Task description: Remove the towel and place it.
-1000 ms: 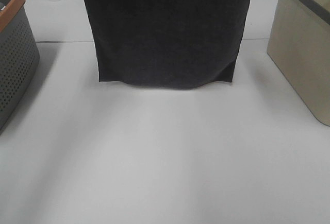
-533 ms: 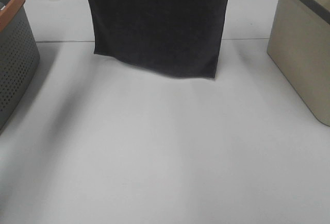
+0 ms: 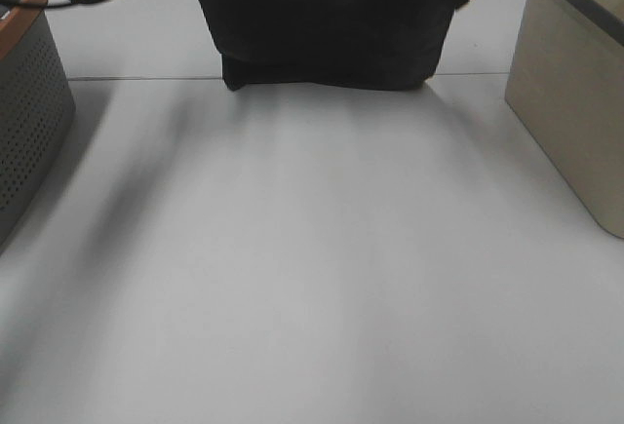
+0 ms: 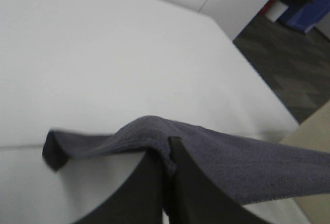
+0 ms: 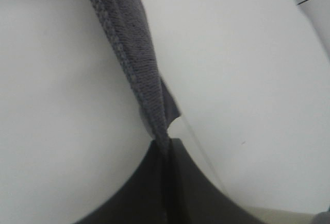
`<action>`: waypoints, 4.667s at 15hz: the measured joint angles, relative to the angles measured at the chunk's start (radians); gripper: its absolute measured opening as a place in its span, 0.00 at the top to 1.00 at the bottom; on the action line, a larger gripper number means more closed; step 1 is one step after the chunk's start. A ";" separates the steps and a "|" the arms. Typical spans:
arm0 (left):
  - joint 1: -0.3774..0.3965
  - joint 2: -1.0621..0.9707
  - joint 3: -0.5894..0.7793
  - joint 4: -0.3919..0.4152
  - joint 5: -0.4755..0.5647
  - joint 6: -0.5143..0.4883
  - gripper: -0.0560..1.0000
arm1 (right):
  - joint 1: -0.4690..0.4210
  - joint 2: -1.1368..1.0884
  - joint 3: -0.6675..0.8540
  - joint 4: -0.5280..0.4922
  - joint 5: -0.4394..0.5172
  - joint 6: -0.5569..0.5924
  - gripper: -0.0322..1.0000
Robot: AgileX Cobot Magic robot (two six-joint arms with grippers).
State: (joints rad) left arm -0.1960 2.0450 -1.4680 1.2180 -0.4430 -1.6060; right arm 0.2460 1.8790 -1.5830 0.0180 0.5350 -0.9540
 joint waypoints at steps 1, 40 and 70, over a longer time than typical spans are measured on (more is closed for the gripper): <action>-0.001 -0.009 0.049 -0.022 -0.001 0.043 0.95 | 0.004 -0.013 0.055 0.000 -0.017 -0.005 0.95; -0.009 -0.426 0.642 -0.093 -0.012 0.251 0.09 | 0.100 -0.335 0.703 0.317 -0.356 -0.274 0.37; -0.001 -0.589 0.037 -1.067 1.373 1.413 0.09 | -0.221 -0.284 -0.145 0.071 0.667 0.731 0.37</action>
State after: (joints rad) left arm -0.1970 1.4560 -1.4310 0.1510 0.9300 -0.1930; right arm 0.0250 1.5950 -1.7280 0.0890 1.2020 -0.2230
